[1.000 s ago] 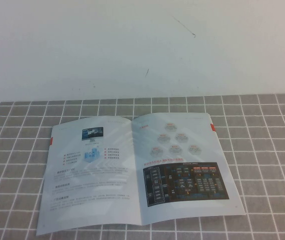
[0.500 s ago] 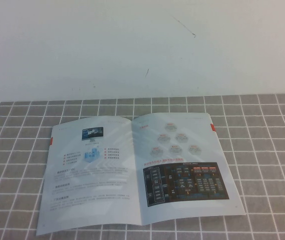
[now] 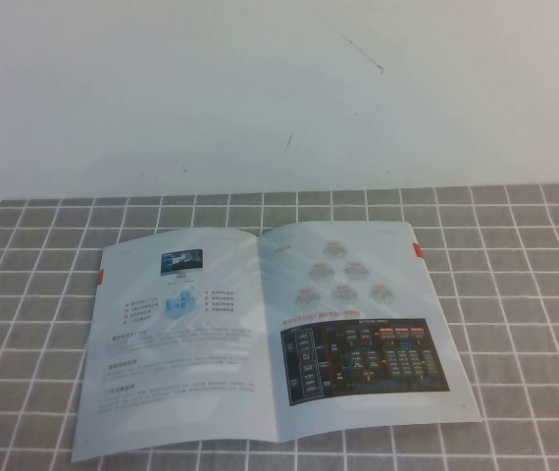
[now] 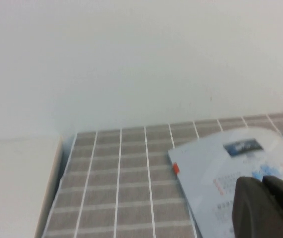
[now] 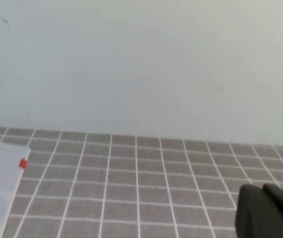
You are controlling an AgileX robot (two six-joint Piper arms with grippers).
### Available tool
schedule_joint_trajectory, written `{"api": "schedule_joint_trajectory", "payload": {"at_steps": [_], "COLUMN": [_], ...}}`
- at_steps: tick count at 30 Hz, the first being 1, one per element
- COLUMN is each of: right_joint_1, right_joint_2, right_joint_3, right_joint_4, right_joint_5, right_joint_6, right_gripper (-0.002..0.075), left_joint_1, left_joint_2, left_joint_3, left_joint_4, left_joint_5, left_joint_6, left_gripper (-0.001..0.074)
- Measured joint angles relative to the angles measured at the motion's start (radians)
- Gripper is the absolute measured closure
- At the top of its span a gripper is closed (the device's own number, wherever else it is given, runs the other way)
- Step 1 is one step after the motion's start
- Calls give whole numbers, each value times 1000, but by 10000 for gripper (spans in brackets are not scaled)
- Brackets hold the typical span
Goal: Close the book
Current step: 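Close the open booklet and leave it lying on the table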
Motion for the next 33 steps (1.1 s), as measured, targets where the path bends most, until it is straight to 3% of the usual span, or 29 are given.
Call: {"api": "schedule_joint_trajectory", "payload": {"at_steps": [5,12,20,24,27,33], "right_joint_1": [0,0,0,0,0,0], "right_joint_2": [0,0,0,0,0,10], "right_joint_3": [0,0,0,-5,-68,-311], "right_joint_4": [-7,-7,11,-22,-94,-149], "right_joint_5": [-131,-475,-744,-700,-496,-17], "right_joint_6": [-6,2,39,83,136,313], "right_gripper": [728,728,728,728,728,728], "left_joint_1": [0,0,0,0,0,0], "left_joint_2": [0,0,0,0,0,0], "left_joint_3": [0,0,0,0,-2,-159], "left_joint_4": [0,0,-13,-97,-122,-132], "left_joint_5": [-239,-566,-634,-624,-576,-213], "left_joint_6": [0,0,4,10,24,40], "left_gripper": [738,738,738,738,738,738]}}
